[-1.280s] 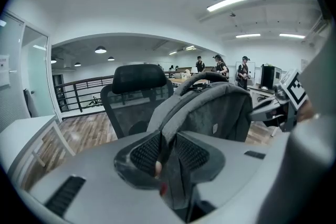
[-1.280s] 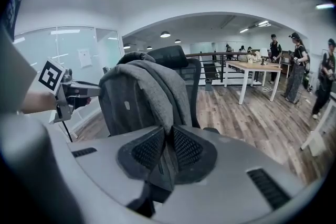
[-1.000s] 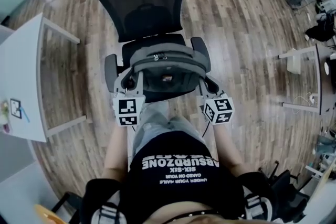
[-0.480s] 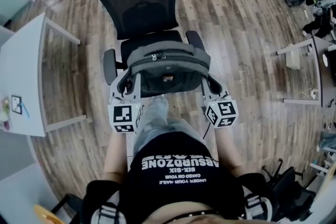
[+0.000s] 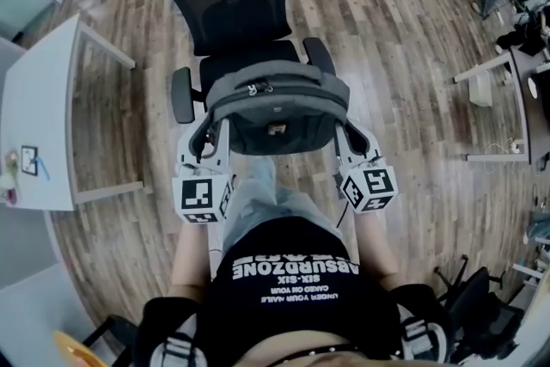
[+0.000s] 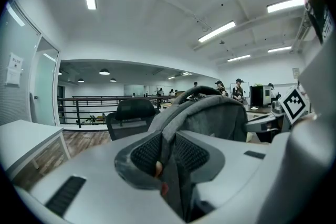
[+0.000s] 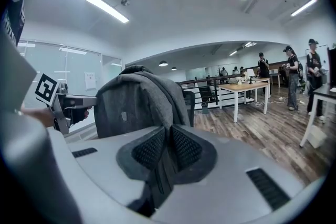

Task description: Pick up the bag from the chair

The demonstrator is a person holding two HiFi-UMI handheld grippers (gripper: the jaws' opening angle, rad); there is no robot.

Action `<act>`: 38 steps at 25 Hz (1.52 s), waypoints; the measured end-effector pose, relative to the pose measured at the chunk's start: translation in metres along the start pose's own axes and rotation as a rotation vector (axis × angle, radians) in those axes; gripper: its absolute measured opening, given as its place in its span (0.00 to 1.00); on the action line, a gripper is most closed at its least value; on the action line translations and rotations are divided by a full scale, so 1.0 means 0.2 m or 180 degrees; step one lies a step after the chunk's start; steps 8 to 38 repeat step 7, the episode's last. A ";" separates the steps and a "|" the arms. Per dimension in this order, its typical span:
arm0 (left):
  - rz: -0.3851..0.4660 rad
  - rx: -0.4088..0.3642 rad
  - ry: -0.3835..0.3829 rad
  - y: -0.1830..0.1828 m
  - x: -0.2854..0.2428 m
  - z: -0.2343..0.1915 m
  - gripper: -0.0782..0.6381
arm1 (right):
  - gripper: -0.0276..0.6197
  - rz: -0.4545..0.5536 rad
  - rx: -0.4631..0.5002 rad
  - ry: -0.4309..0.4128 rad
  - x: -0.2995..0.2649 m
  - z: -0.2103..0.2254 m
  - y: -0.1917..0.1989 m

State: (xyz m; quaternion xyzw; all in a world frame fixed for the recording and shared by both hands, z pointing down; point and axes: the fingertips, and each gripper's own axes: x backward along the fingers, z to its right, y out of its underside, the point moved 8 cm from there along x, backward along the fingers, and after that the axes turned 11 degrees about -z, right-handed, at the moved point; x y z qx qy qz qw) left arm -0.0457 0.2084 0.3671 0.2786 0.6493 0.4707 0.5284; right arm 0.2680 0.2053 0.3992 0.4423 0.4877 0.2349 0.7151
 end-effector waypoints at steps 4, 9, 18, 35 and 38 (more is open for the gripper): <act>0.0000 0.0022 0.0019 0.03 0.12 0.07 0.24 | 0.12 -0.0009 -0.0033 -0.0018 0.12 -0.03 0.07; 0.0002 0.0044 0.0030 0.10 0.29 0.17 0.24 | 0.12 -0.0020 -0.0030 -0.0050 0.28 -0.08 0.17; 0.0002 0.0044 0.0030 0.10 0.29 0.17 0.24 | 0.12 -0.0020 -0.0030 -0.0050 0.28 -0.08 0.17; 0.0002 0.0044 0.0030 0.10 0.29 0.17 0.24 | 0.12 -0.0020 -0.0030 -0.0050 0.28 -0.08 0.17; 0.0002 0.0044 0.0030 0.10 0.29 0.17 0.24 | 0.12 -0.0020 -0.0030 -0.0050 0.28 -0.08 0.17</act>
